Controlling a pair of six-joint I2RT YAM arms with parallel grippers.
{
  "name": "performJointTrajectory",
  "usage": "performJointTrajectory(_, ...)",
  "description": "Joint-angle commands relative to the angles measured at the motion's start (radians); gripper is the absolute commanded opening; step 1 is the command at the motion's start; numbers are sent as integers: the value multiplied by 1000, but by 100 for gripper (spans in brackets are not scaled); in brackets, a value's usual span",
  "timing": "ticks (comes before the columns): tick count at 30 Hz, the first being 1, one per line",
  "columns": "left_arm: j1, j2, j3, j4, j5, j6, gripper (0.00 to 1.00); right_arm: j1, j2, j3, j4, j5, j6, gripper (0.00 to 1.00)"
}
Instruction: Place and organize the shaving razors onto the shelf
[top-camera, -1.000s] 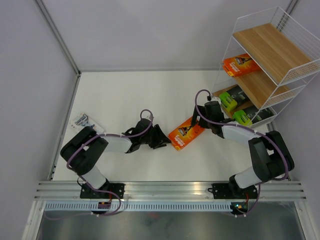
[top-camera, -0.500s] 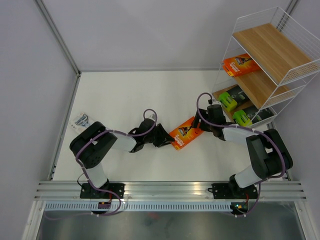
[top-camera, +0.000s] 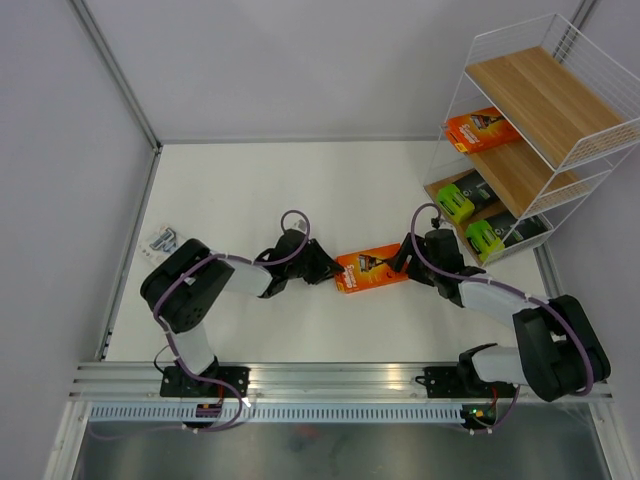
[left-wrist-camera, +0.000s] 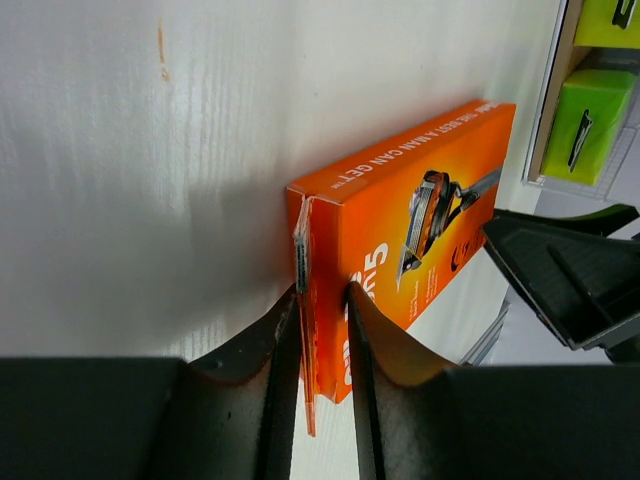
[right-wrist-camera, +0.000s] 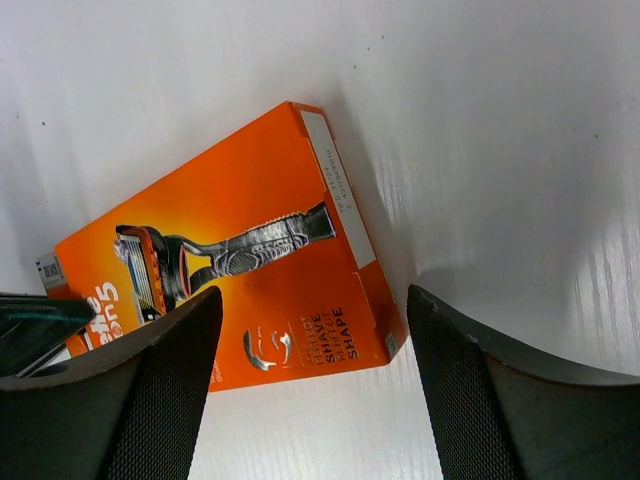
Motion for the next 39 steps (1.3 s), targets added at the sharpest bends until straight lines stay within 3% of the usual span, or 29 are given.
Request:
performJointTrajectory(1, 20, 19, -2, 7, -18, 47, 30, 5, -33, -33, -45, 11, 44, 81)
performJointTrajectory(22, 55, -61, -157, 116, 39, 72, 46, 5, 3, -53, -2, -7, 34, 81)
performJointTrajectory(26, 56, -43, -162, 131, 45, 58, 42, 5, 11, -48, -1, -8, 31, 81)
performJointTrajectory(31, 55, 8, -140, 148, 59, 52, 31, 5, 8, -36, -9, -13, 29, 81)
performJointTrajectory(39, 55, 79, -125, 289, 104, 55, 24, 5, 28, -42, 28, -65, 26, 80)
